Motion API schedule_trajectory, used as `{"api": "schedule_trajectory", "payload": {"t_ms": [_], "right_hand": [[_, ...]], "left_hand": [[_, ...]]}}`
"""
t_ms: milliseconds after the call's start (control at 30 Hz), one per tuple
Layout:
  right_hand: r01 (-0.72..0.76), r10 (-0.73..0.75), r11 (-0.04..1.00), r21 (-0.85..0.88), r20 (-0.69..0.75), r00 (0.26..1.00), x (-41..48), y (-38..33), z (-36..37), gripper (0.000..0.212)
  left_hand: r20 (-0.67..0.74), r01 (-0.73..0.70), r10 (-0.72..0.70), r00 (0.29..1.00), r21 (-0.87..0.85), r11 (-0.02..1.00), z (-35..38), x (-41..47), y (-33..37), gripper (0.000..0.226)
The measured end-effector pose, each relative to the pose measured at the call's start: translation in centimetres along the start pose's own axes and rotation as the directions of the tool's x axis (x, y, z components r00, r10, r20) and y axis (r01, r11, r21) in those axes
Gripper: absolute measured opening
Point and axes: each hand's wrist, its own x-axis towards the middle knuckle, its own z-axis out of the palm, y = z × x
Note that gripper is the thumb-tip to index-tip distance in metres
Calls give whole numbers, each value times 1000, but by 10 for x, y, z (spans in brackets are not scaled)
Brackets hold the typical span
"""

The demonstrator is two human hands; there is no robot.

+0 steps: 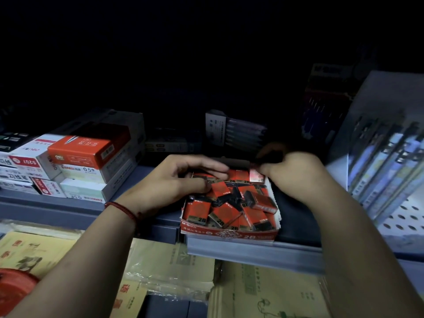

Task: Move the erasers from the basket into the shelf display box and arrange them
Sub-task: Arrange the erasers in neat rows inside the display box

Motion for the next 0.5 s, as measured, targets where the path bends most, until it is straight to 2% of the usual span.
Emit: {"api": "schedule_trajectory", "payload": {"t_ms": [133, 300, 400, 500], "right_hand": [[-21, 22, 1000, -19, 38, 999, -1, -1, 1, 10], [-36, 42, 997, -66, 94, 995, -1, 1, 4, 9], [-40, 42, 999, -26, 85, 996, -1, 1, 5, 13], [17, -14, 998, -62, 50, 999, -3, -2, 7, 12]], "left_hand": [[-4, -14, 14, 1000, 0, 1000, -1, 0, 0, 39], [-96, -15, 14, 995, -7, 1000, 1, 0, -1, 42], [-151, -12, 12, 988, 5, 1000, 4, 0, 0, 38], [-224, -21, 34, 974, 62, 998, 7, 2, 0, 32]]}}
